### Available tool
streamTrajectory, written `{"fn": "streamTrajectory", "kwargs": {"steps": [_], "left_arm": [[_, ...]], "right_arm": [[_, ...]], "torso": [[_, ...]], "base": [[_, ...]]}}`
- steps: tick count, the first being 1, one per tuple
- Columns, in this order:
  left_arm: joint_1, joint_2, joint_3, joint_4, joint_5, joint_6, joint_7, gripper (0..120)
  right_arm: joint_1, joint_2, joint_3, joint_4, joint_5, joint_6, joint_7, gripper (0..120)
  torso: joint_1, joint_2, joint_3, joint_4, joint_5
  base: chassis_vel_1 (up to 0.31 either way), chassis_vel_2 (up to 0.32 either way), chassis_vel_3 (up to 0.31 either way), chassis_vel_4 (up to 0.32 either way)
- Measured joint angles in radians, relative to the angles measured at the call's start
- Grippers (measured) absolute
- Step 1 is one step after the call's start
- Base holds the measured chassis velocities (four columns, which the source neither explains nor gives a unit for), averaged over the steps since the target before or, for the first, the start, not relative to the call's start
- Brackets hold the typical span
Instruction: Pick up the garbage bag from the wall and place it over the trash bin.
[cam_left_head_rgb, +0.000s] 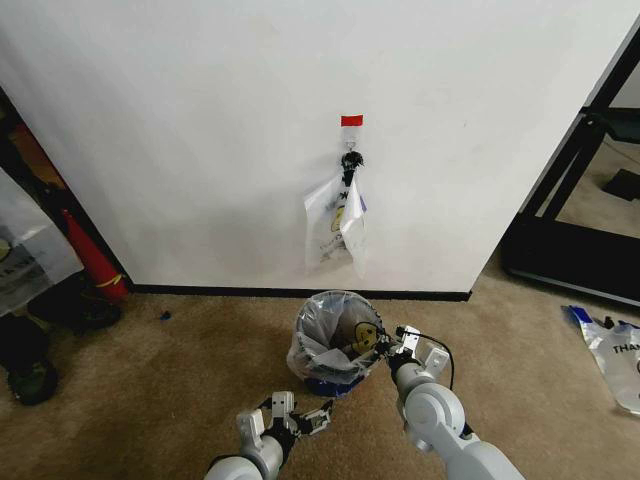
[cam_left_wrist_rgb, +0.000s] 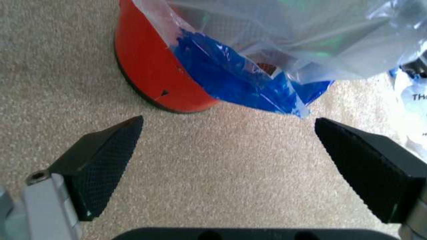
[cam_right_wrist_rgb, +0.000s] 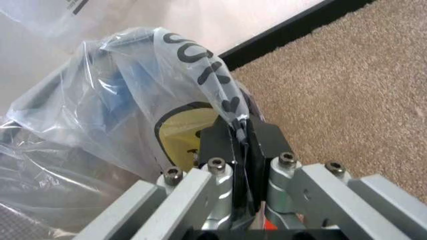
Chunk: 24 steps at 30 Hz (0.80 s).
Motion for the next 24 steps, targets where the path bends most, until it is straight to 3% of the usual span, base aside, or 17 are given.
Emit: {"fn": "streamTrajectory", "kwargs": {"steps": [7,17,23,24], "left_arm": [[-0.033,-0.014,0.008,0.029,-0.097,0.001,-0.001,97],[-0.057,-0.057,0.017,0.059,-0.116,-0.001,0.000,93],[-0.065,-0.063,0.019,0.087,-0.110,-0.010,0.010,67],[-0.065,-0.063,0.019,0.087,-0.110,-0.010,0.010,67]], "right_arm": [[0.001,-0.004,-0.001,-0.001,0.000,0.000,-0.002,1],[0.002,-0.005,-0.001,-0.003,-0.001,0.000,-0.004,1],[0.005,-0.004,-0.004,-0.006,-0.001,0.002,-0.005,1],[0.005,-0.004,-0.004,-0.006,-0.001,0.002,-0.005,1]], "torso": [[0.000,0.000,0.000,0.0000,0.0000],[0.000,0.000,0.000,0.0000,0.0000],[0.000,0.000,0.000,0.0000,0.0000],[0.000,0.000,0.000,0.0000,0.0000]], "base": [[0.000,0.000,0.000,0.000],[0.000,0.000,0.000,0.000],[0.000,0.000,0.000,0.000],[0.000,0.000,0.000,0.000]]}}
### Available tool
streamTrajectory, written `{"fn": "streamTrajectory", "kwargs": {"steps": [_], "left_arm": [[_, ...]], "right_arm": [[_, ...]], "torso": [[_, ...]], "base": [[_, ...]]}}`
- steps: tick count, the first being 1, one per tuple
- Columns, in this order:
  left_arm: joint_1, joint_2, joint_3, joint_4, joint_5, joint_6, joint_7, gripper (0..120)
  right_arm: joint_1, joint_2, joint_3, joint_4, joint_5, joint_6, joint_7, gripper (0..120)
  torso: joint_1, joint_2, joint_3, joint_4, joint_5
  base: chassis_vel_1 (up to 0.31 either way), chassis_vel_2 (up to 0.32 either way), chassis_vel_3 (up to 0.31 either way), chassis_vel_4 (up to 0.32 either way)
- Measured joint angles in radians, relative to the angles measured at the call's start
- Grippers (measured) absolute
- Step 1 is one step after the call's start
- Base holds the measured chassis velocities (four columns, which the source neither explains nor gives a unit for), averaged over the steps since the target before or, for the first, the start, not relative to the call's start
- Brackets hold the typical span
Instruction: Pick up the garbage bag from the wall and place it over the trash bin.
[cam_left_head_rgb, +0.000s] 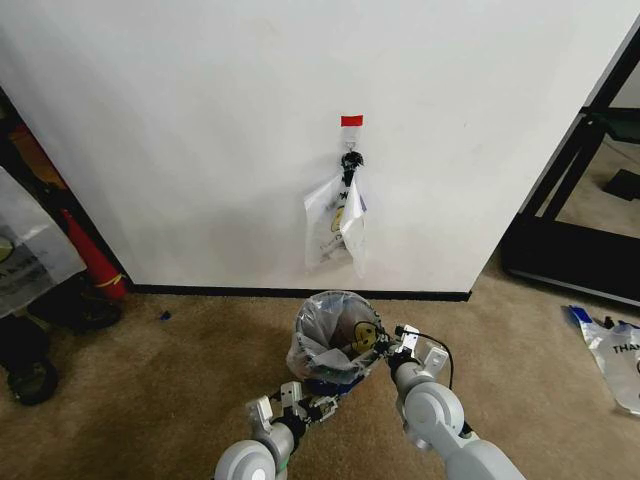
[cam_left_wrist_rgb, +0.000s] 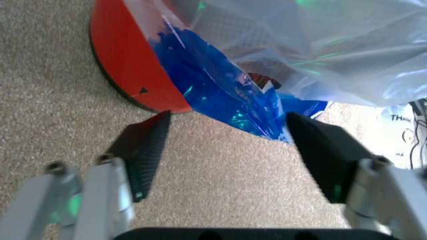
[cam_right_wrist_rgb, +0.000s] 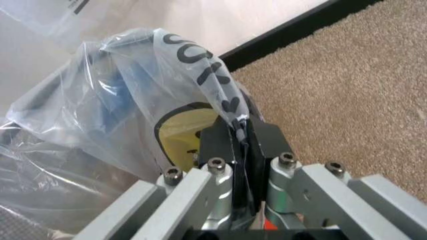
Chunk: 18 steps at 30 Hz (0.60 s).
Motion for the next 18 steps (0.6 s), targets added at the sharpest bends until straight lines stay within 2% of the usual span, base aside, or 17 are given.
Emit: {"fn": "streamTrajectory", "kwargs": {"steps": [1,7,9,13,14,18], "left_arm": [[0.000,0.000,0.001,0.002,0.001,-0.001,0.001,65],[-0.001,-0.012,0.006,0.021,0.008,-0.017,0.007,36],[-0.002,-0.013,0.006,0.021,0.008,-0.019,0.007,34],[-0.005,-0.010,0.007,0.022,0.012,-0.023,0.007,15],[-0.005,-0.010,0.007,0.022,0.012,-0.023,0.007,15],[0.004,0.000,0.008,0.013,0.022,-0.026,0.010,0]], "right_arm": [[0.000,0.001,-0.001,0.000,0.000,0.000,0.000,1],[0.002,0.003,-0.004,-0.002,-0.002,0.002,0.000,1],[0.003,0.003,-0.004,-0.002,-0.002,0.002,0.000,1],[0.004,0.002,-0.006,-0.002,-0.002,0.002,0.000,1],[0.004,0.002,-0.006,-0.002,-0.002,0.002,0.000,1],[0.006,0.006,-0.008,-0.004,-0.002,0.002,0.000,1]], "torso": [[0.000,0.000,0.000,0.0000,0.0000],[0.000,0.000,0.000,0.0000,0.0000],[0.000,0.000,0.000,0.0000,0.0000],[0.000,0.000,0.000,0.0000,0.0000],[0.000,0.000,0.000,0.0000,0.0000],[0.000,0.000,0.000,0.0000,0.0000]], "base": [[0.000,0.000,0.000,0.000],[0.000,0.000,0.000,0.000],[0.000,0.000,0.000,0.000],[0.000,0.000,0.000,0.000],[0.000,0.000,0.000,0.000],[0.000,0.000,0.000,0.000]]}}
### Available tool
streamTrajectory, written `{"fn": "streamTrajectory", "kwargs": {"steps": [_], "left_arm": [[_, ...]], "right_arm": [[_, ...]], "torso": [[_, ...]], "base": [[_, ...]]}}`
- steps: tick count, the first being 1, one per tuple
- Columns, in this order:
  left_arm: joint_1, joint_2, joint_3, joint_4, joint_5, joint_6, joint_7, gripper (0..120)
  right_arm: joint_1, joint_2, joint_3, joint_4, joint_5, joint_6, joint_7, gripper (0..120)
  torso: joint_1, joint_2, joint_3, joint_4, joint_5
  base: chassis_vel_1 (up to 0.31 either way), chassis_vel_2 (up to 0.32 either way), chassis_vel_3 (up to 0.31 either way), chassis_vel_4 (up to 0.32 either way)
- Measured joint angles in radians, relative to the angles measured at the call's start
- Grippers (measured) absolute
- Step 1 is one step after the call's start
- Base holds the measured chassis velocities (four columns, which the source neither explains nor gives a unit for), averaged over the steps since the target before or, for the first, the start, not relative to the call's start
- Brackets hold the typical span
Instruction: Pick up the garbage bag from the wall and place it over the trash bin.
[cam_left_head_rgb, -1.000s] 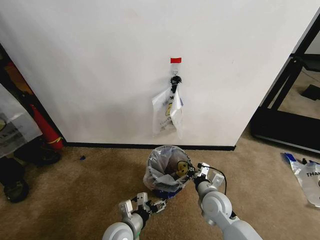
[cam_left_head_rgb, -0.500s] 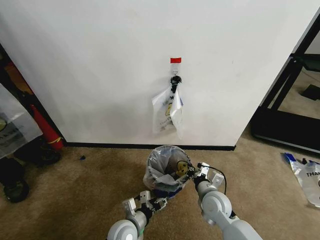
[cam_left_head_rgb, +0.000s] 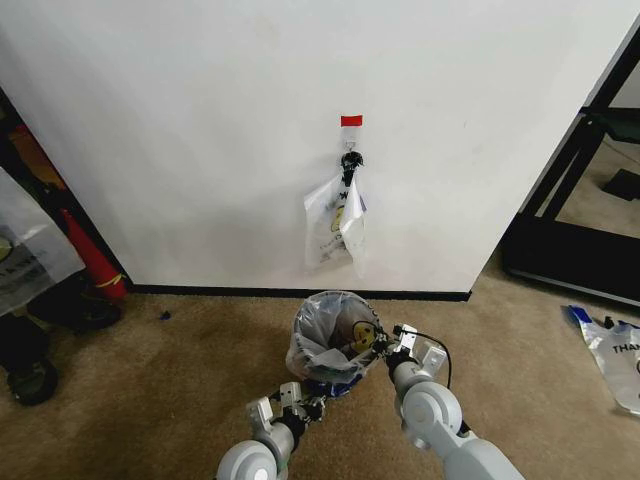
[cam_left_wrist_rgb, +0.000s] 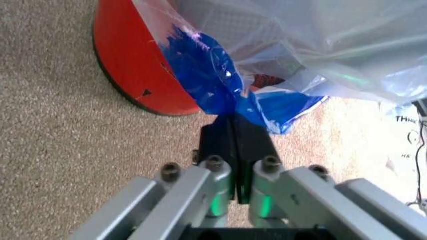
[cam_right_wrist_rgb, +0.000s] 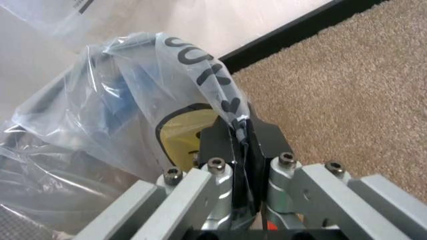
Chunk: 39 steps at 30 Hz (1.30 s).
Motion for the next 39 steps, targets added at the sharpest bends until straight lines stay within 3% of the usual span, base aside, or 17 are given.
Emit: {"fn": "streamTrajectory", "kwargs": {"steps": [11,17,25,39], "left_arm": [[-0.001,-0.015,0.034,0.040,0.062,-0.015,0.016,0],[-0.051,-0.078,0.086,0.121,0.104,-0.027,0.018,0],[-0.108,-0.123,0.087,0.194,0.116,-0.055,0.003,0],[-0.130,-0.125,0.101,0.214,0.126,-0.052,0.003,0]], "right_arm": [[0.002,0.007,-0.001,-0.012,-0.003,0.003,-0.002,1],[0.001,0.008,-0.001,-0.010,-0.002,0.005,-0.003,1],[-0.002,0.009,0.001,-0.009,-0.001,0.005,-0.004,1],[0.003,0.012,-0.002,-0.012,0.001,0.006,-0.005,1]], "torso": [[0.000,0.000,0.000,-0.0001,-0.0001],[0.000,0.000,0.000,0.0000,0.0000],[0.000,0.000,0.000,0.0000,0.0001],[0.000,0.000,0.000,-0.0001,0.0000]], "base": [[0.000,0.000,0.000,0.000],[0.000,0.000,0.000,0.000],[0.000,0.000,0.000,0.000],[0.000,0.000,0.000,0.000]]}}
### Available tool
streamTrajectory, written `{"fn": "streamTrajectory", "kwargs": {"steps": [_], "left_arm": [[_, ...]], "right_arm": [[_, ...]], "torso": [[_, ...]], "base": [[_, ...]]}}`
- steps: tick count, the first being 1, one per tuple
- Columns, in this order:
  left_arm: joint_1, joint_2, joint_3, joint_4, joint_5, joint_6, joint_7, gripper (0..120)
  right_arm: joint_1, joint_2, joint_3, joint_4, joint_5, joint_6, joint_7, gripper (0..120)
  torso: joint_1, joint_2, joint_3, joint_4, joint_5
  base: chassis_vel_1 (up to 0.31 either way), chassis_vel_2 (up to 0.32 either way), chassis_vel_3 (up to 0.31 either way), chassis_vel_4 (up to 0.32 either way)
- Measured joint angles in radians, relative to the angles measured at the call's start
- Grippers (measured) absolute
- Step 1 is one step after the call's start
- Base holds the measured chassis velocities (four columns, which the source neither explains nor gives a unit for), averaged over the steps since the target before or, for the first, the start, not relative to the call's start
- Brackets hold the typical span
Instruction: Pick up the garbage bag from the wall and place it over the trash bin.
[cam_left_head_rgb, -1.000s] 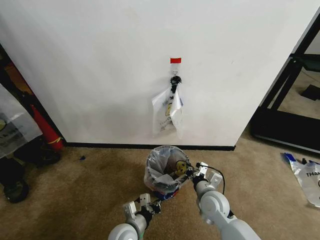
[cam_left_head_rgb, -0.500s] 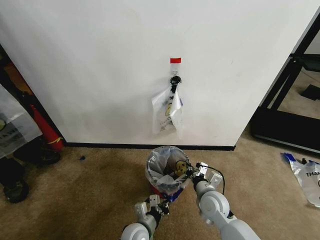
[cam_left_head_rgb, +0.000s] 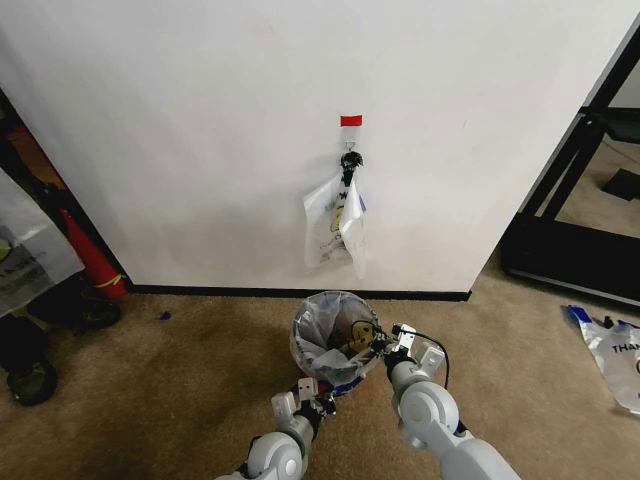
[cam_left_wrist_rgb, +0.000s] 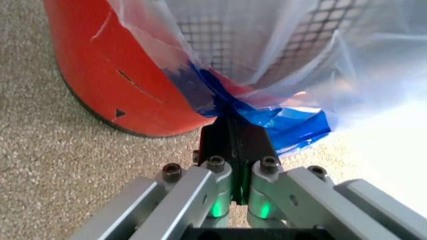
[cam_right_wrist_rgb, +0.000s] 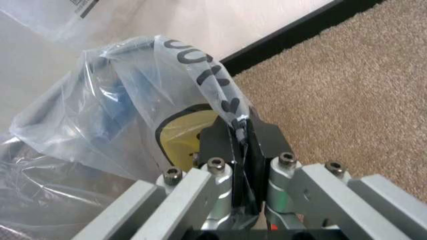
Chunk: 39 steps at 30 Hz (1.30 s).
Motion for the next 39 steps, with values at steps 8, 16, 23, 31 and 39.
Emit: {"fn": "streamTrajectory", "kwargs": {"steps": [8,16,23,31,39], "left_arm": [[0.063,0.083,-0.037,-0.102,0.041,0.023,-0.001,13],[0.160,0.237,-0.133,-0.267,0.094,0.067,-0.009,41],[0.218,0.293,-0.163,-0.334,0.111,0.075,-0.008,63],[0.257,0.327,-0.295,-0.490,0.097,0.059,-0.050,94],[0.106,0.423,-0.279,-0.600,0.017,0.204,-0.111,79]], "right_arm": [[0.000,0.000,0.000,-0.003,0.000,0.000,-0.001,1],[0.001,-0.001,-0.002,-0.008,-0.005,0.004,-0.004,1],[0.007,-0.003,-0.005,-0.012,-0.007,0.005,-0.005,1],[0.002,-0.006,-0.002,-0.012,-0.019,0.009,-0.017,1],[0.010,0.010,-0.022,-0.026,-0.037,0.014,-0.024,1]], "torso": [[0.000,0.000,0.000,0.0001,-0.0003],[0.000,0.000,0.000,0.0001,-0.0001],[0.000,0.000,0.000,0.0001,-0.0001],[0.000,0.000,0.000,0.0002,0.0000],[0.000,0.000,0.000,0.0001,0.0000]], "base": [[0.000,0.000,0.000,0.000],[0.000,0.000,0.000,0.000],[0.000,0.000,0.000,0.000],[0.000,0.000,0.000,0.000],[0.000,0.000,0.000,0.000]]}}
